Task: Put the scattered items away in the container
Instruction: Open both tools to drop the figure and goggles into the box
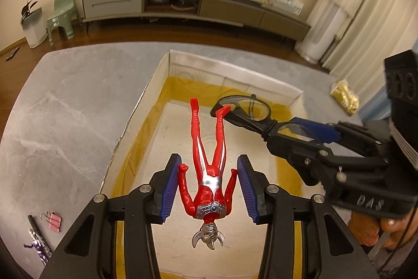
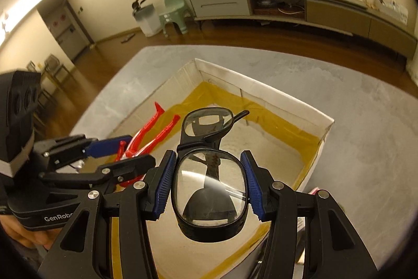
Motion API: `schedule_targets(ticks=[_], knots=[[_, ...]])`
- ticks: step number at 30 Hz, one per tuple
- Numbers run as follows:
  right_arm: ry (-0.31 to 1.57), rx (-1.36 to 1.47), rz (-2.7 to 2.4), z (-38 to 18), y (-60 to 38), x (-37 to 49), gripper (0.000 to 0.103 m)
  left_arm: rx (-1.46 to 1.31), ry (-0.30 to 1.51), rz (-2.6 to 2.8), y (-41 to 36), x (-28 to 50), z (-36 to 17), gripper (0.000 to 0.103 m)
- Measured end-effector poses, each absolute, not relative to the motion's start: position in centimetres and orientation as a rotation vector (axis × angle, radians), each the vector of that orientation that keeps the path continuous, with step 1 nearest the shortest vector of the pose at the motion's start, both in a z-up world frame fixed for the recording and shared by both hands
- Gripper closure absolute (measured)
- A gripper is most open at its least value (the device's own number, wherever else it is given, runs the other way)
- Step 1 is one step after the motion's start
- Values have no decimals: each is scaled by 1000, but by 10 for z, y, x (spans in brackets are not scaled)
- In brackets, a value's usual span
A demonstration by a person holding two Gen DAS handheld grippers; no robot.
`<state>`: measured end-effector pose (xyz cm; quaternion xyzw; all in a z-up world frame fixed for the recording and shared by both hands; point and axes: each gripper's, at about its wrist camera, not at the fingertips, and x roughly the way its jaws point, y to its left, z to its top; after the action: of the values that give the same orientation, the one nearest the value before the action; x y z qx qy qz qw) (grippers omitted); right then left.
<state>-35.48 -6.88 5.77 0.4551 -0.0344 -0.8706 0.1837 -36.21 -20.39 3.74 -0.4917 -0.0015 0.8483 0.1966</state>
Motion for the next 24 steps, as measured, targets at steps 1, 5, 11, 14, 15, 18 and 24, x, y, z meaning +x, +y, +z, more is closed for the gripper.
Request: schedule_targets(ticks=[1, 5, 11, 14, 15, 18, 24], knots=[[-63, 1296, -2455, 54, -71, -358, 50, -1396, 6, 2372, -202, -366, 34, 57], [50, 1347, -2450, 44, -78, -372, 49, -1473, 41, 2354, -199, -382, 19, 57], [174, 1366, -2462, 35, -83, -390, 49, -1540, 102, 2333, -192, -402, 2, 56], [193, 1375, -2486, 34, -79, -395, 48, -1574, 133, 2327, -191, -407, -5, 55], [191, 1376, -2491, 33, -77, -395, 48, -1576, 151, 2334, -190, -407, -7, 55], [148, 1386, -2493, 34, -69, -394, 48, -1576, 155, 2324, -190, -404, -6, 53], [3, 1414, -2432, 34, -57, -380, 48, -1566, 176, 2325, -196, -392, 2, 53]])
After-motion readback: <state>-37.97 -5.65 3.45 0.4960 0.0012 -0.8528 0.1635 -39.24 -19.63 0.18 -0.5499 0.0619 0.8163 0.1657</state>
